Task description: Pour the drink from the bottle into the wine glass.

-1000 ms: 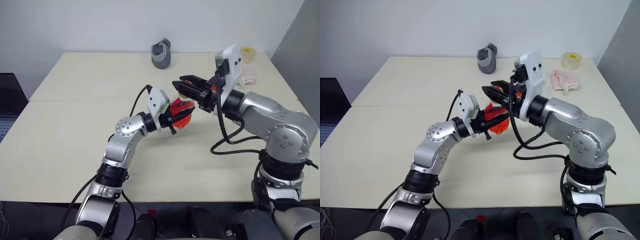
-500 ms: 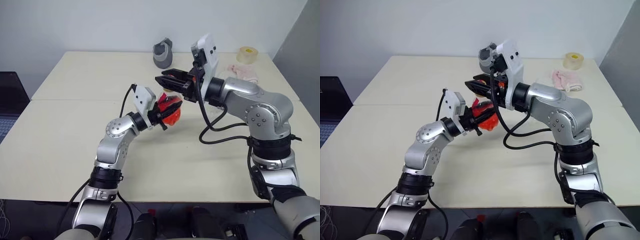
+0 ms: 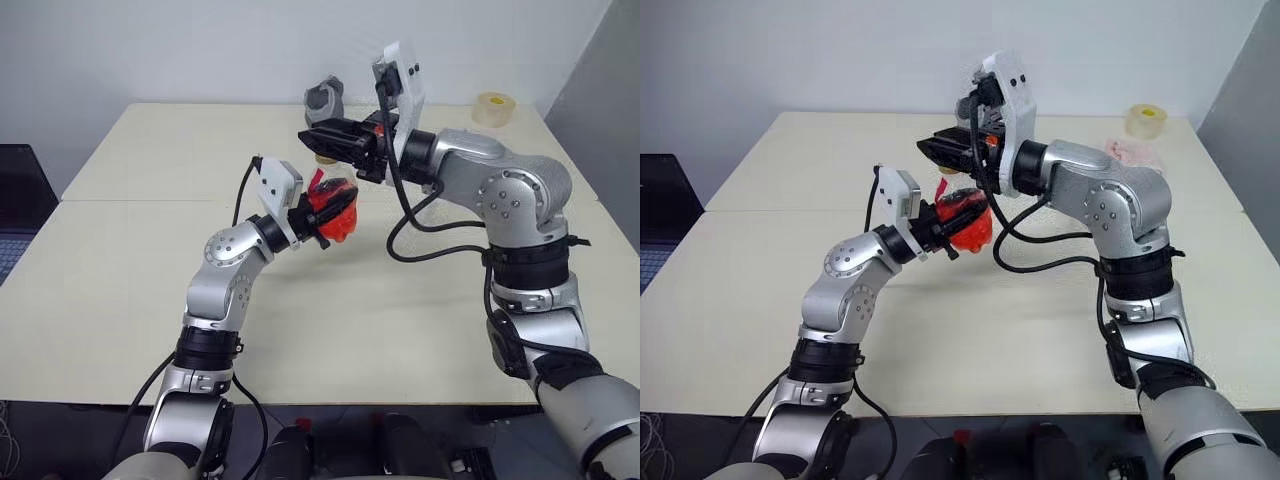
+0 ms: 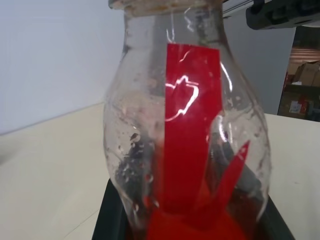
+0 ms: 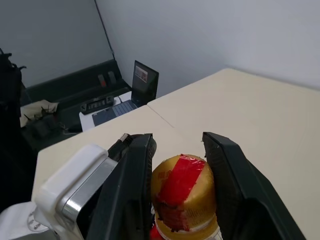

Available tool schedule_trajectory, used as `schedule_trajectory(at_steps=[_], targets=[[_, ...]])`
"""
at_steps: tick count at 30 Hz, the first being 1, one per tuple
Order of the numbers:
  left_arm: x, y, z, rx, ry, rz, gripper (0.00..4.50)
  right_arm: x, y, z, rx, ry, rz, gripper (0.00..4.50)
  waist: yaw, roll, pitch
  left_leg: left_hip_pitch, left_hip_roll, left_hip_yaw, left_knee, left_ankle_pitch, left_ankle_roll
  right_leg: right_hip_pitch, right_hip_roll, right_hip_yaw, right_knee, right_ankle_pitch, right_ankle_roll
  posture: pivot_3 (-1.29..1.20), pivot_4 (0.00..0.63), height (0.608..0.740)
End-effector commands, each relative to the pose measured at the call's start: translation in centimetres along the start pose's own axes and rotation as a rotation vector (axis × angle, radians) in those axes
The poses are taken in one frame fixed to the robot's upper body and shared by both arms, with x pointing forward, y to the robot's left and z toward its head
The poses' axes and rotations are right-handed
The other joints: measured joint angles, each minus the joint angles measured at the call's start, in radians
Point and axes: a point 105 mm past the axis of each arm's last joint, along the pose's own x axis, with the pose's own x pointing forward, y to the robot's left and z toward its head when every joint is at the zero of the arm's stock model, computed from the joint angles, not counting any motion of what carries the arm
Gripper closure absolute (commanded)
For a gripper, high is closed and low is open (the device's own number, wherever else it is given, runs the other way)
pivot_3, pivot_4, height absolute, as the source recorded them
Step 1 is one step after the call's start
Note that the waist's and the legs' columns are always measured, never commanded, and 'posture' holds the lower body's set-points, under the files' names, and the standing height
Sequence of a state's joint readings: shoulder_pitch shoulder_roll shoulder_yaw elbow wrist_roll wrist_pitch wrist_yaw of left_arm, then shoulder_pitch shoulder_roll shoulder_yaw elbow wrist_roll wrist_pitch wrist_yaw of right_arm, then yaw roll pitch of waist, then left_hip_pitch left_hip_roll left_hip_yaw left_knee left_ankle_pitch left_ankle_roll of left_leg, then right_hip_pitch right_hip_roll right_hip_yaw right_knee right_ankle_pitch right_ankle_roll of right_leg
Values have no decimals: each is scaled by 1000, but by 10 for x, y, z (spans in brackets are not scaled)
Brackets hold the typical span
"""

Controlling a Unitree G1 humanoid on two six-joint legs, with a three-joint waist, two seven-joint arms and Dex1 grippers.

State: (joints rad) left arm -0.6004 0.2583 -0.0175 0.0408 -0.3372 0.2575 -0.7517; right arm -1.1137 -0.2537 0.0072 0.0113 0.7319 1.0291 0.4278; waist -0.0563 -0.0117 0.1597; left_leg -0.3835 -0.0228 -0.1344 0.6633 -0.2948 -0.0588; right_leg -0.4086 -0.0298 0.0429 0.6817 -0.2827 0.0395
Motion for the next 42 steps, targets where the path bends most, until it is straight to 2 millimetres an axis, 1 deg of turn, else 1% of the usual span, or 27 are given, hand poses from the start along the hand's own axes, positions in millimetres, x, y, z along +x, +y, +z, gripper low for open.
schedule_trajectory(at_steps=[1, 5, 8, 15, 17, 21, 22, 27, 32, 39, 42], targets=[[6, -19, -11, -13, 30, -84, 3509, -19, 3, 62, -7, -221, -17, 3253, 0, 0, 0, 0, 0, 0, 0, 0, 0, 0, 0, 0, 0, 0, 0, 0, 150, 740], [7, -19, -11, -12, 28, -82, 3509, -19, 2, 59, 60, -213, -15, 3253, 0, 0, 0, 0, 0, 0, 0, 0, 0, 0, 0, 0, 0, 0, 0, 0, 150, 740], [7, -18, -10, -12, 28, -81, 3509, -18, 0, 58, 162, -216, -16, 3253, 0, 0, 0, 0, 0, 0, 0, 0, 0, 0, 0, 0, 0, 0, 0, 0, 150, 740], [6, -18, -10, -10, 28, -80, 3509, -17, -3, 57, 305, -208, -15, 3253, 0, 2, 1, 0, 0, 0, 0, 0, 0, 0, 0, 0, 1, 0, 0, 0, 150, 740], [7, -18, -10, -9, 28, -81, 3509, -17, -1, 56, 278, -197, -16, 3253, 0, 2, 1, 0, -1, 1, 0, 0, 1, 0, 0, 0, 0, 0, 0, 0, 150, 740], [7, -18, -10, -8, 27, -81, 3509, -19, 0, 58, 74, -190, -56, 3253, -1, 2, 1, 0, -1, 1, 0, -1, 2, 0, 1, 0, 0, 0, 0, 0, 150, 740], [7, -18, -11, -8, 27, -81, 3509, -19, 0, 58, 51, -191, -58, 3253, -1, 2, 1, 0, -1, 2, -1, -1, 2, 0, 2, 0, 0, 0, 0, 0, 150, 740], [7, -18, -11, -8, 28, -81, 3509, -22, -6, 54, 26, -195, -76, 3253, -3, 2, 1, 0, -1, 2, -1, -1, 2, -1, 2, 0, 1, 0, 0, 0, 150, 740], [7, -18, -11, -7, 27, -83, 3509, -24, -6, 49, -2, -187, -77, 3253, -1, 2, 1, 0, 0, 1, -1, -1, 2, 0, 2, 0, 0, 0, 0, 0, 150, 740], [5, -19, -12, -6, 29, -83, 3509, -32, -10, 37, -46, -165, -112, 3253, -1, 2, 1, 0, 0, 1, -1, -1, 1, 0, 2, 0, 0, 0, 0, 0, 150, 740], [5, -16, -11, -1, 28, -68, 3509, -36, -13, 35, -51, -168, -136, 3253, -1, 2, 1, 0, 0, 1, -1, -1, 2, 0, 2, 0, 0, 0, 0, 0, 150, 740]])
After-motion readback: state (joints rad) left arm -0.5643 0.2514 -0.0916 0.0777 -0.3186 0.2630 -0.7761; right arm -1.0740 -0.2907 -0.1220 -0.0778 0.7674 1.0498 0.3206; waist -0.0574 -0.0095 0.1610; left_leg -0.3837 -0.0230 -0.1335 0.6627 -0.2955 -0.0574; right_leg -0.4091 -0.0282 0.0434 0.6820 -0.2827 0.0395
